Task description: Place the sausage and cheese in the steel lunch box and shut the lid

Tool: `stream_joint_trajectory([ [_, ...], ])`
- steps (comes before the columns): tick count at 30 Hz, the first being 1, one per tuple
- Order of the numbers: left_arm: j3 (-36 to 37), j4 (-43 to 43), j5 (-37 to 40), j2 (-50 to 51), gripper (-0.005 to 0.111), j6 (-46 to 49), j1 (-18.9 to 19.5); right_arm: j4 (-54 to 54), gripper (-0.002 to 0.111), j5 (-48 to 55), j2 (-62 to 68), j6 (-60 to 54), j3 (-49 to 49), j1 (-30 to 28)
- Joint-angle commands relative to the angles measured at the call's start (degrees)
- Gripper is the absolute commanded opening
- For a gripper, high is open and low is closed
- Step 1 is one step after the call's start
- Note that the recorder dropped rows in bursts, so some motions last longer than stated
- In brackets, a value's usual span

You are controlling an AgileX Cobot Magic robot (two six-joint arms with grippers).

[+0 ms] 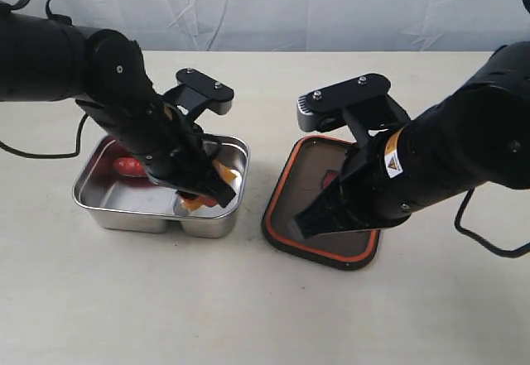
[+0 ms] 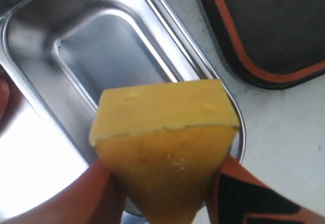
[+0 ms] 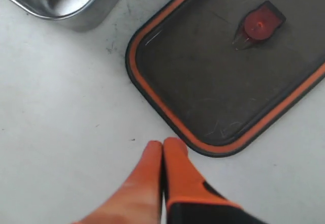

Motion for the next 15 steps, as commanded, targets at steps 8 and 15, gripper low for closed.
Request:
stream_joint_trajectory([
  [8, -1.4, 2.8, -1.5, 0.2, 0.060, -0.1, -0.2, -6.0, -0.001, 3.9, -4.6, 8.3, 0.1, 0.1],
  [15, -1.4, 6.9, 6.5, -4.7, 0.001, -0.2, -0.2, -24.7, 0.040, 11.7, -4.7, 27.6, 0.1, 0.1],
])
